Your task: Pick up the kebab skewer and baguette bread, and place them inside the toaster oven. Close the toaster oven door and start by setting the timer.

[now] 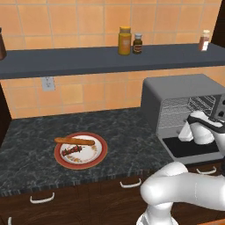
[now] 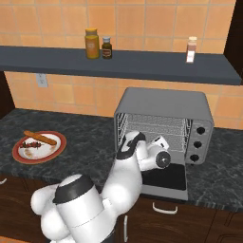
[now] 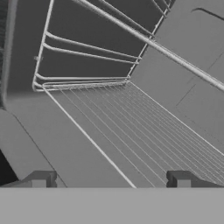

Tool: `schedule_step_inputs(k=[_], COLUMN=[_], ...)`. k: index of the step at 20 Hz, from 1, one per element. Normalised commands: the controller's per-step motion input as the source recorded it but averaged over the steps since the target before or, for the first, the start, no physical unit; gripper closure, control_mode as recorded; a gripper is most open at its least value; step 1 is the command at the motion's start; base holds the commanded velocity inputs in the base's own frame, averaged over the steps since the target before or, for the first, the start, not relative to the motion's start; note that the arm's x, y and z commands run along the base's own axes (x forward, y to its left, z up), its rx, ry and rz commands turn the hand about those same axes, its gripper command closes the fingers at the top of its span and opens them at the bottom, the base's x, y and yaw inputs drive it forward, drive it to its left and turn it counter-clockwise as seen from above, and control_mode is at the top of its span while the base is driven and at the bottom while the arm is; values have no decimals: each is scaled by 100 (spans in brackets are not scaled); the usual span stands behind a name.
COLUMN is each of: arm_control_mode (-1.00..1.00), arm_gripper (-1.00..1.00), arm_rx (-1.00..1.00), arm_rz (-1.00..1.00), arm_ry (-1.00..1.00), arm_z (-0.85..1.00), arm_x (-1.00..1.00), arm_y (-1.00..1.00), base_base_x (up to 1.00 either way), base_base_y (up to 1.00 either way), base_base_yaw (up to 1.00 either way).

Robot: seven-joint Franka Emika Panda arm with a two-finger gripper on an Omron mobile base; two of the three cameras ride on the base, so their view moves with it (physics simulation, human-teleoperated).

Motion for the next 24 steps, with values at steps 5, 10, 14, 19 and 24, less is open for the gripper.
schedule_step_inputs(k=[5,10,14,19,24], arm_control_mode=[-100,-100,-100,-100,-100], arm_gripper=[-100,-100,-100,-100,-100], arm_rx=[0,0,0,0,0], arm_rz=[0,0,0,0,0], arm_ry=[0,-6,-9,-3,-1], arm_z=[-24,-10,-31,-15,-19], arm_x=[29,22,5,14,20], arm_y=[0,0,0,0,6], base_base_x=[0,0,0,0,0], base_base_y=[0,0,0,0,0], base_base_yaw=[0,0,0,0,0])
